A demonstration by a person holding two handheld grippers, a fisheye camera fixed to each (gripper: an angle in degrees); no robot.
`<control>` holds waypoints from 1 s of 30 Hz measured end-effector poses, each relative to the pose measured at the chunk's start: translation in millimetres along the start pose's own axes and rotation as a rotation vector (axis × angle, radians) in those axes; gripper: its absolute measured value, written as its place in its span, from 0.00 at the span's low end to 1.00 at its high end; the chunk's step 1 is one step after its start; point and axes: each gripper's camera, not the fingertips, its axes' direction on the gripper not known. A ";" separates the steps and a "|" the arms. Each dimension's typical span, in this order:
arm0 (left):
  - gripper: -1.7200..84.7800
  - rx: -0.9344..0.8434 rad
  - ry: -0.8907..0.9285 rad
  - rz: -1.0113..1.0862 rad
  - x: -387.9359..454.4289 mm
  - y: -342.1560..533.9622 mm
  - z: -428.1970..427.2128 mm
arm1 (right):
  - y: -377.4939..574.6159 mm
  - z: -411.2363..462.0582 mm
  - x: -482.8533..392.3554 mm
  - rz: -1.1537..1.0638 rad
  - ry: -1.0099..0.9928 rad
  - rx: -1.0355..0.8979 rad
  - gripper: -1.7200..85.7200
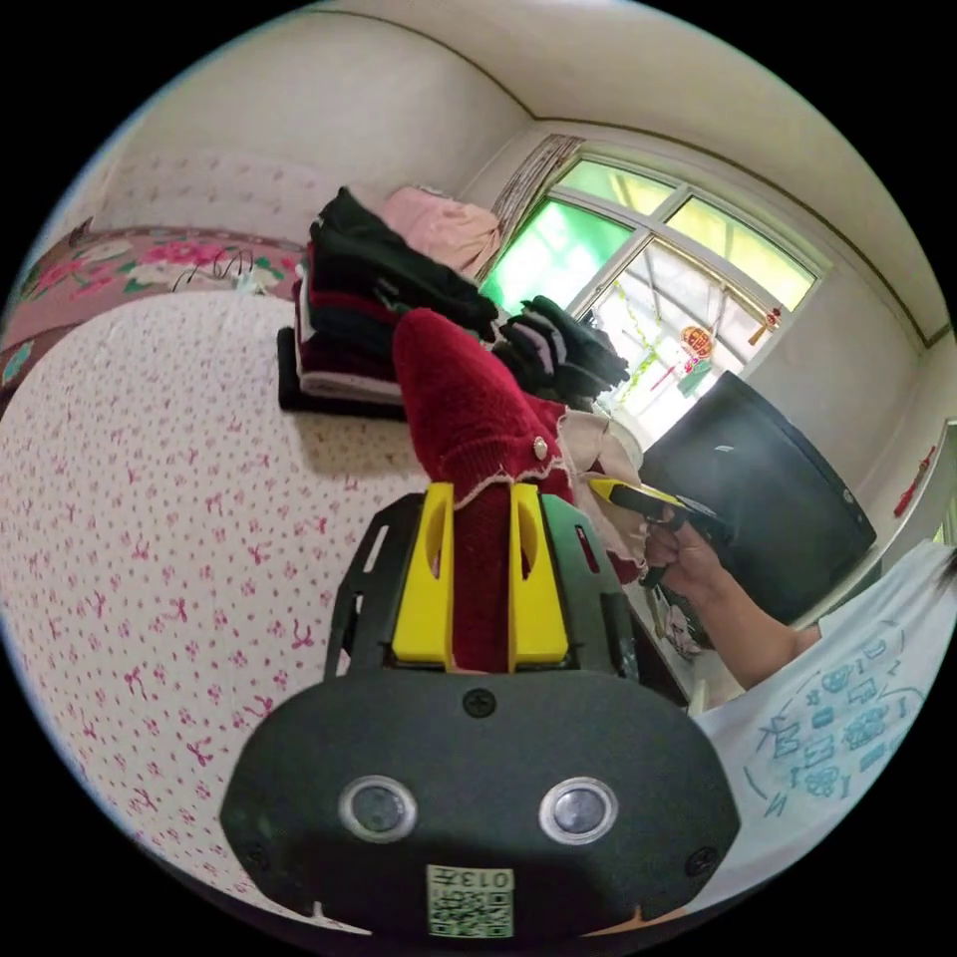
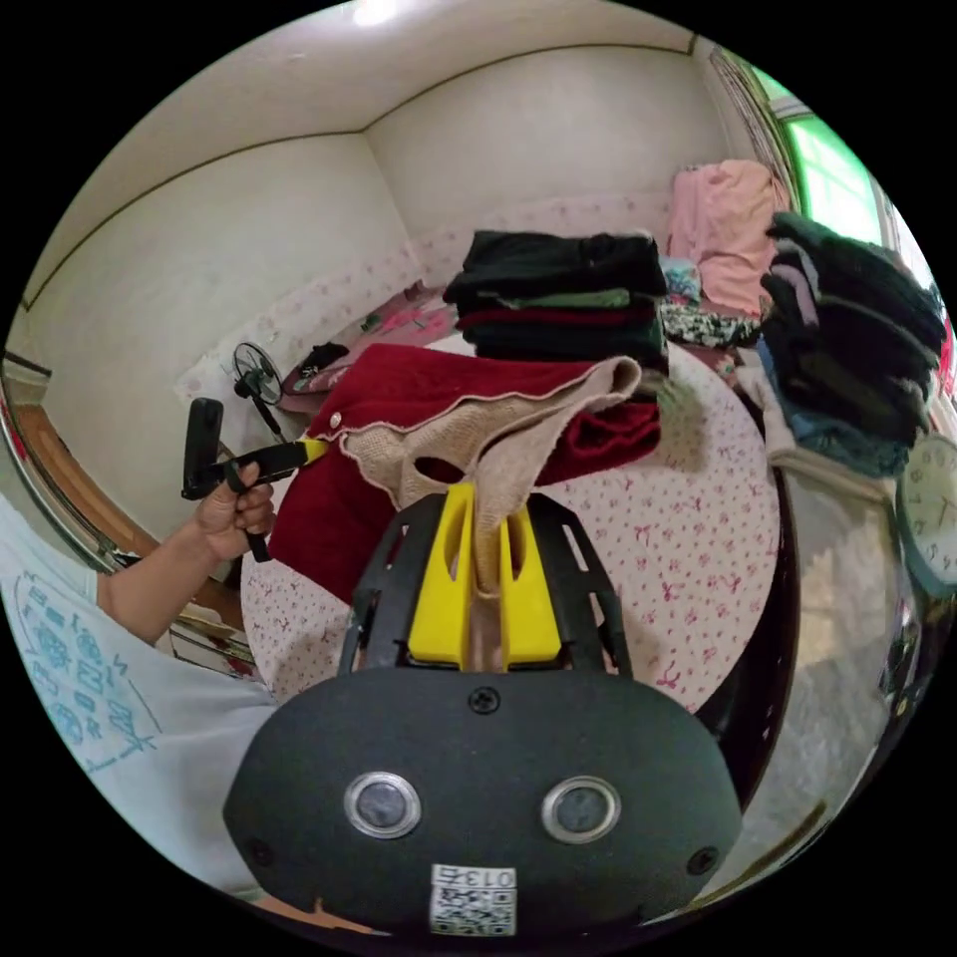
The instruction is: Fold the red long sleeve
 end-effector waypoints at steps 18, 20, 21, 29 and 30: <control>0.13 -0.056 -0.332 0.024 18.4 -368.9 92.6 | -348.7 65.7 208.2 -0.046 -0.245 0.037 0.02; 0.13 -0.121 -0.384 -0.025 8.2 -379.7 115.0 | -362.2 90.9 224.8 -0.002 -0.250 -0.029 0.02; 0.13 -0.166 -0.440 -0.045 2.7 -383.0 130.5 | -366.4 108.1 234.4 0.028 -0.219 -0.075 0.02; 0.13 -0.066 -0.383 -0.114 24.2 -387.6 140.8 | -358.7 113.2 257.5 -0.002 -0.223 -0.044 0.10; 0.12 -0.066 -0.378 -0.104 36.6 -387.9 132.6 | -353.5 98.6 257.2 -0.033 -0.212 -0.017 0.09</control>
